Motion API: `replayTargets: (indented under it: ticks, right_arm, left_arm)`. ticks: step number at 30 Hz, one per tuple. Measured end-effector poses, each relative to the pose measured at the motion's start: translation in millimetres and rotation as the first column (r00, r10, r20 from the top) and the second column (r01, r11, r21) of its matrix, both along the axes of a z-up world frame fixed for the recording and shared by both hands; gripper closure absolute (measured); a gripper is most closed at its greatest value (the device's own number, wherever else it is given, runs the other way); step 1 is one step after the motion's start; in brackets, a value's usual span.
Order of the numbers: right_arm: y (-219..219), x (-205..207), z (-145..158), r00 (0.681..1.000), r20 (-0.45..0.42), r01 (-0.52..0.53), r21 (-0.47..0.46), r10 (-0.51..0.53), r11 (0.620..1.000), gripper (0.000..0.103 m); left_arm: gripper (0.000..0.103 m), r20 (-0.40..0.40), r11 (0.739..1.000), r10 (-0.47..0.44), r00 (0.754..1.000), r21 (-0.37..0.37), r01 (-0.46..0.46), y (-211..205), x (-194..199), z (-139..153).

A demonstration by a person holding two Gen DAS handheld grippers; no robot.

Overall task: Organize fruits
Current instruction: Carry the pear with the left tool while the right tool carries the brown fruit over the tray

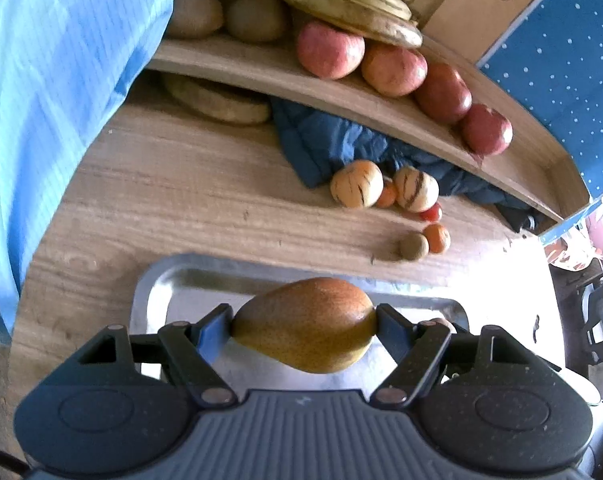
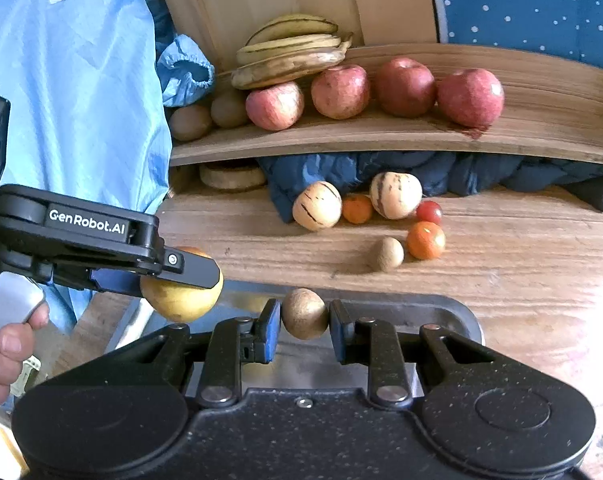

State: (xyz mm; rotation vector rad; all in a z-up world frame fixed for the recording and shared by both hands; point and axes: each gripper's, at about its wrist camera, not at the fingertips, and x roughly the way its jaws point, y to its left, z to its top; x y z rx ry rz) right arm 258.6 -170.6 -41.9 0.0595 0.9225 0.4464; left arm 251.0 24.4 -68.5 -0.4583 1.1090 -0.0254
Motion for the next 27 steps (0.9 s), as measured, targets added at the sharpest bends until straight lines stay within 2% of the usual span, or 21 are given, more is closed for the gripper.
replayTargets:
  ticks: [27]
  right_arm:
    - [-39,-61,-9,0.994,-0.083,-0.074,-0.026,0.071,0.997,0.075]
  left_arm:
    - [0.023,-0.020,0.998,-0.059,0.998,-0.003,0.058,-43,-47,-6]
